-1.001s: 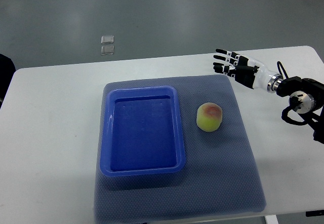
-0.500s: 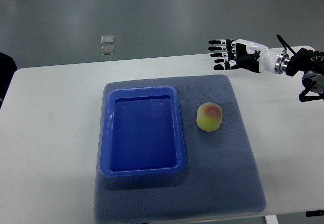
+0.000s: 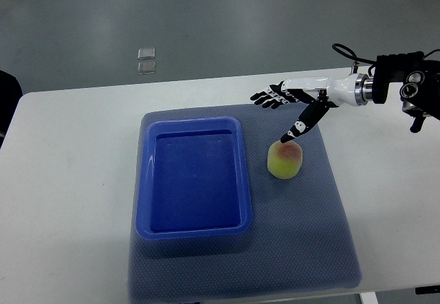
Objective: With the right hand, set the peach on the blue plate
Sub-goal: 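Lower the right hand around the peach and close the fingers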
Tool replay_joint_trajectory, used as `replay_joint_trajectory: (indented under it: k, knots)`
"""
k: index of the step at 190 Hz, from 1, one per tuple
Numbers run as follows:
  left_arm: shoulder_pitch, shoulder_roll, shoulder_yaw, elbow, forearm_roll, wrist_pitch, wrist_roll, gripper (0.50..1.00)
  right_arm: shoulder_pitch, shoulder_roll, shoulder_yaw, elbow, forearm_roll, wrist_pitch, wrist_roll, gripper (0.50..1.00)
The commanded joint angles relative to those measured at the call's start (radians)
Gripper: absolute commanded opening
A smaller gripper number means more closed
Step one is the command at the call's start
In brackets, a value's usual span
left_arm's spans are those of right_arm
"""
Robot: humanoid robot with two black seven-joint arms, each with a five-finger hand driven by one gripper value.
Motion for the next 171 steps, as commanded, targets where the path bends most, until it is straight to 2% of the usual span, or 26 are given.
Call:
replay_joint_trajectory:
  k: [1, 24, 73, 95, 98, 145, 171]
  knots:
    - [0.000, 0.000, 0.000, 0.000, 0.000, 0.000, 0.000, 1.000, 0.001, -0.018, -0.001, 0.076, -0.115, 0.000, 0.007, 0.932]
    - [0.000, 0.000, 0.000, 0.000, 0.000, 0.000, 0.001, 1.000, -0.004, -0.033, -0.001, 0.141, -0.193, 0.000, 0.007, 0.932]
    - [0.000, 0.000, 0.000, -0.002, 0.000, 0.000, 0.000, 1.000, -0.044, -0.018, -0.022, 0.145, -0.305, -0.001, 0.008, 0.930]
    - [0.000, 0.000, 0.000, -0.003, 0.000, 0.000, 0.001, 1.000, -0.050, -0.016, -0.033, 0.145, -0.319, -0.028, 0.008, 0.930]
    - [0.000, 0.000, 0.000, -0.005, 0.000, 0.000, 0.000, 1.000, -0.056, -0.010, -0.053, 0.142, -0.330, -0.057, 0.008, 0.930]
    - [0.000, 0.000, 0.000, -0.005, 0.000, 0.000, 0.000, 1.000, -0.064, -0.009, -0.118, 0.113, -0.362, -0.174, 0.008, 0.930]
    - [-0.002, 0.000, 0.000, -0.005, 0.000, 0.000, 0.001, 1.000, -0.073, 0.002, -0.124, 0.090, -0.382, -0.200, 0.008, 0.928]
